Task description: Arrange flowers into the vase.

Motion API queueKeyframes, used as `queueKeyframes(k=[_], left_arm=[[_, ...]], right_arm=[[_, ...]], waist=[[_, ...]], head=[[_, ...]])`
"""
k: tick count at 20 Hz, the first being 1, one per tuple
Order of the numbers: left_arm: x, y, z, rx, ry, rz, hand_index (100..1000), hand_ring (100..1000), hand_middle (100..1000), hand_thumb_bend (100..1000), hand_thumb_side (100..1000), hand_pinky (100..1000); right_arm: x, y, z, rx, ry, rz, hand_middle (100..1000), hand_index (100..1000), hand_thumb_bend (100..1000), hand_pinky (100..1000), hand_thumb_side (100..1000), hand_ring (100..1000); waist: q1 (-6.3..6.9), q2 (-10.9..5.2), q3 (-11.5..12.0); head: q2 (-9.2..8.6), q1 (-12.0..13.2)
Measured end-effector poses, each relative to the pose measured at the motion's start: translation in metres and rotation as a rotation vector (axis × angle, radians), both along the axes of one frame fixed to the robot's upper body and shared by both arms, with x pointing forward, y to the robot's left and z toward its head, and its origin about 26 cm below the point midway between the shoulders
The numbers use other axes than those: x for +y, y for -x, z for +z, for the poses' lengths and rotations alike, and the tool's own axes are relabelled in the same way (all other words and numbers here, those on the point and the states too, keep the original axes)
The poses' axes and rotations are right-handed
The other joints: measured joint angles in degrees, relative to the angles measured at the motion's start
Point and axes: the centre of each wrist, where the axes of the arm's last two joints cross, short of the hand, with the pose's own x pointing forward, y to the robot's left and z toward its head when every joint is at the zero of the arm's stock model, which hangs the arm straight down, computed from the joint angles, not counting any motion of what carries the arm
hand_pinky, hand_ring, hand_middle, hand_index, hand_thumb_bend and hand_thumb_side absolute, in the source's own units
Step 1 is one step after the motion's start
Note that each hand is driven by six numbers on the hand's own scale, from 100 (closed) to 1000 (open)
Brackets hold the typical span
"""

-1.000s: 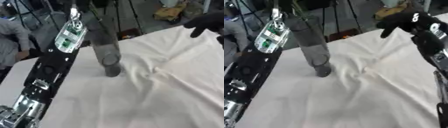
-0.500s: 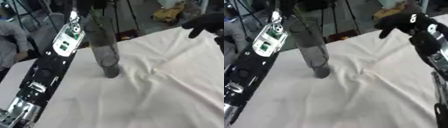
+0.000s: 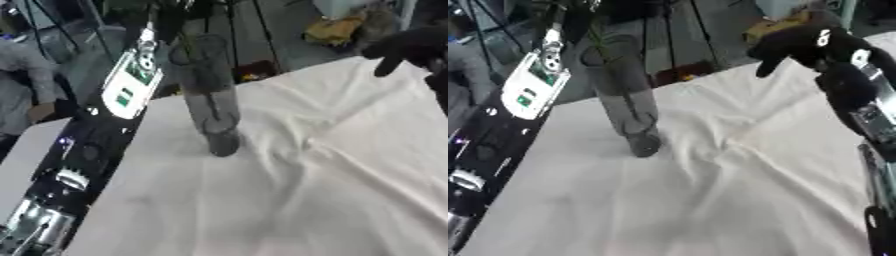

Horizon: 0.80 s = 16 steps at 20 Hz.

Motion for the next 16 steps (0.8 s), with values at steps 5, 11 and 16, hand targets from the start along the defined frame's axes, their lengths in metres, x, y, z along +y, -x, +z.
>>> queueKeyframes(k=[5,11,16], left_arm=[[0.005,0.0,-0.003,0.043,-0.046,-0.007,816,810,873,100,1000,600],[0.01,-0.001,-0.005,0.083,-0.092,-0.025,892,840,912,100,1000,638],[0.01,-0.002,-0.007,0.121,-0.134,-0.065,916,868,935,100,1000,679]], right_arm=[[-0.002,0.0,-0.002,0.008,-0.007,-0.006,563,832,262,770,1000,764],[-0.002,0.0,-0.002,0.011,-0.011,-0.008,563,831,263,770,1000,762],[-0.002,0.0,-0.002,0.009,-0.015,-0.009,562,831,260,770,1000,762]], waist=[[-0.18,-0.02,0.3],[-0.49,-0.04,0.3],[-0.62,-0.04,0.3]], head=[[-0.01,-0.2],[-0.03,-0.3],[-0.45,-0.4]])
